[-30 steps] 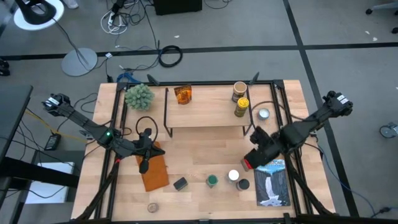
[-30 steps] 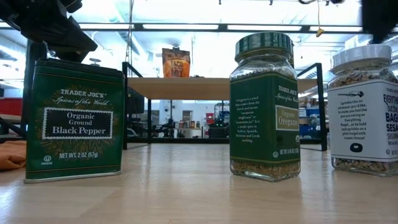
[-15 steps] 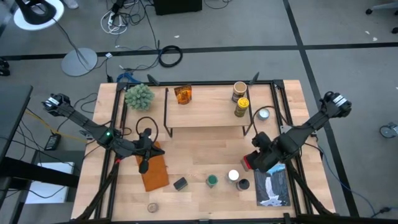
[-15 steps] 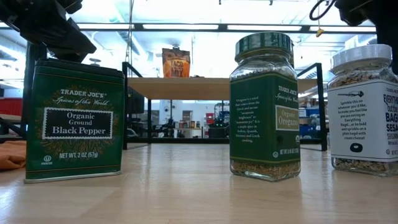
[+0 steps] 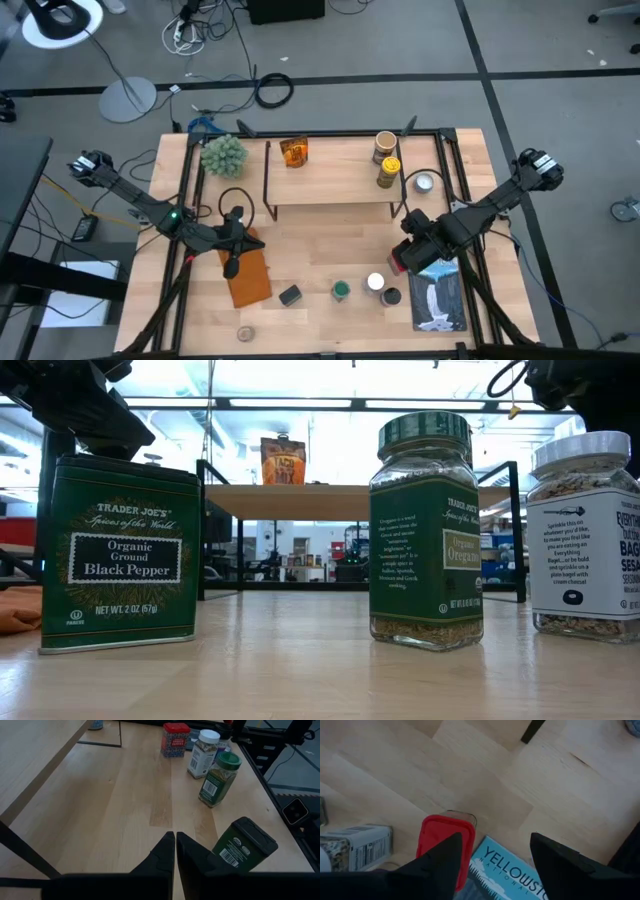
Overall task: Shelf spices
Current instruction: Put the red seasoning can on the shelf
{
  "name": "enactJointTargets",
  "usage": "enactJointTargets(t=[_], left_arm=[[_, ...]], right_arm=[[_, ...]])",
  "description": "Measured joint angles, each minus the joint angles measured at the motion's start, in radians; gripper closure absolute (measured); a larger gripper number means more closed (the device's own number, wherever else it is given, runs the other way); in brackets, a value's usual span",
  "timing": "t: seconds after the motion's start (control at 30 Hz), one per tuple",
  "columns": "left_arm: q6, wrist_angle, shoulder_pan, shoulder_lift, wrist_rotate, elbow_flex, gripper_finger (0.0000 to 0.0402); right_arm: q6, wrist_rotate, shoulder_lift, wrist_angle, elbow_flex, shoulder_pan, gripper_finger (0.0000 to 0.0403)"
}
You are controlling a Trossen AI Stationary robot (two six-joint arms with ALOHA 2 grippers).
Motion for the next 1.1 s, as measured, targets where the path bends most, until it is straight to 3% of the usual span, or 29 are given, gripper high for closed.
enactJointTargets(t=[0.37, 0.77, 1.1], left_arm=[[0.000, -0.001, 0.000, 0.000, 0.000, 0.000, 0.0381], [0.000, 0.000, 0.000, 0.000, 0.000, 0.000, 0.0381], [0.000, 0.001, 0.000, 0.000, 0.000, 0.000, 0.0381]], right_arm=[[-0.031, -0.001, 0.024, 0.018, 0.000, -0.011, 0.0069], [-0.030, -0.007, 0.031, 0.137, 0.000, -0.011, 0.0076], [-0.089, -0.071, 0.166, 0.194, 0.001, -0.015, 0.0078]])
